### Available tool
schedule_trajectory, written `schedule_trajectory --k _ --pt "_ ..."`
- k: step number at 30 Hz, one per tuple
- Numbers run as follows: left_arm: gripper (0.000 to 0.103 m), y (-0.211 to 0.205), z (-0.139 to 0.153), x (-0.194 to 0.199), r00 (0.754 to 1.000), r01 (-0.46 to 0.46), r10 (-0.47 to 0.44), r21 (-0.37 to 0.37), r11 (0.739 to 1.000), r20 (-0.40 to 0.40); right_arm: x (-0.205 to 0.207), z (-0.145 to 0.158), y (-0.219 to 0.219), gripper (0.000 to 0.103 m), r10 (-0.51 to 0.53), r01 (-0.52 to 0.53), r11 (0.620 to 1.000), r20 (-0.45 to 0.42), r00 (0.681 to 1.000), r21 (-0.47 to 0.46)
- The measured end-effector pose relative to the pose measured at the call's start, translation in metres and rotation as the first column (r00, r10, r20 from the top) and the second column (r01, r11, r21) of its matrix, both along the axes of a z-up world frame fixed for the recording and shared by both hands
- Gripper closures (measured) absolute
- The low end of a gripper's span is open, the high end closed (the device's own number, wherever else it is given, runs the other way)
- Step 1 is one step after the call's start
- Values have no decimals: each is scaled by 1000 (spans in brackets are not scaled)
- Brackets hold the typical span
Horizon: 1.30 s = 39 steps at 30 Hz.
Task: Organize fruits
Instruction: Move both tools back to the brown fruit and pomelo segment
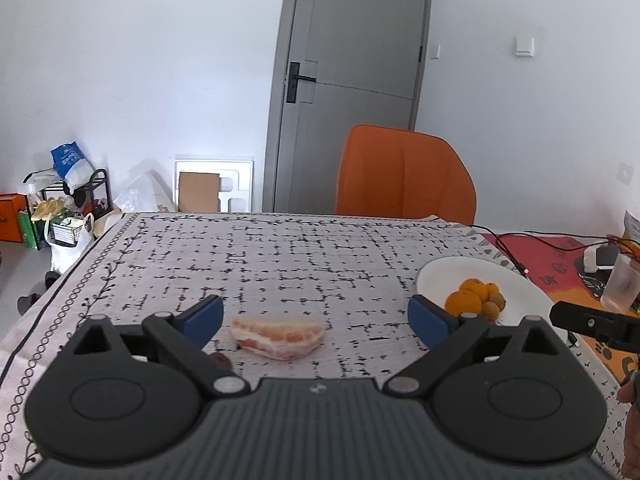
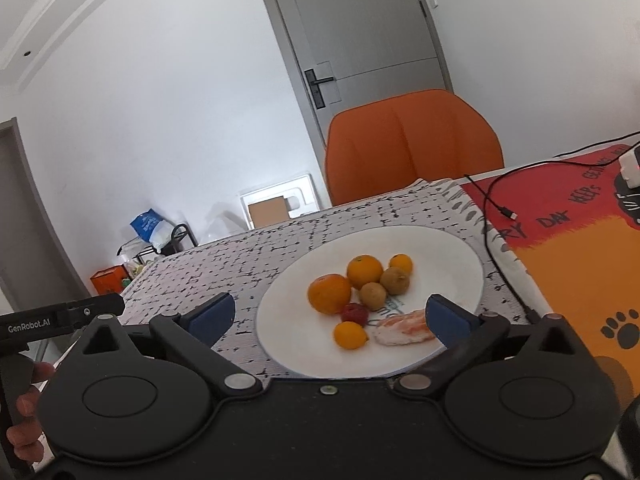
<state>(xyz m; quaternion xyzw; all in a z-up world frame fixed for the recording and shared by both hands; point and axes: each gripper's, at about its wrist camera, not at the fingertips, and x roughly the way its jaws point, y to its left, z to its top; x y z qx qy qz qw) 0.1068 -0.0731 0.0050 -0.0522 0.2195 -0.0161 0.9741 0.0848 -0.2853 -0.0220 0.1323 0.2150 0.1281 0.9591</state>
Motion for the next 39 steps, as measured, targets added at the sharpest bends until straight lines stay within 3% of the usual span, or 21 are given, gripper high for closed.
schedule_trajectory --k 22,32,39 --pt "8 62 -12 -5 996 -86 85 -48 995 -29 7 3 57 0 126 -126 991 -13 992 -49" --pt "38 76 -31 5 993 -80 74 -74 994 -89 17 1 81 0 180 -181 980 -29 983 -81" --pt "46 76 -42 12 991 -73 63 -83 994 -119 22 0 92 0 189 -190 978 -22 982 -90"
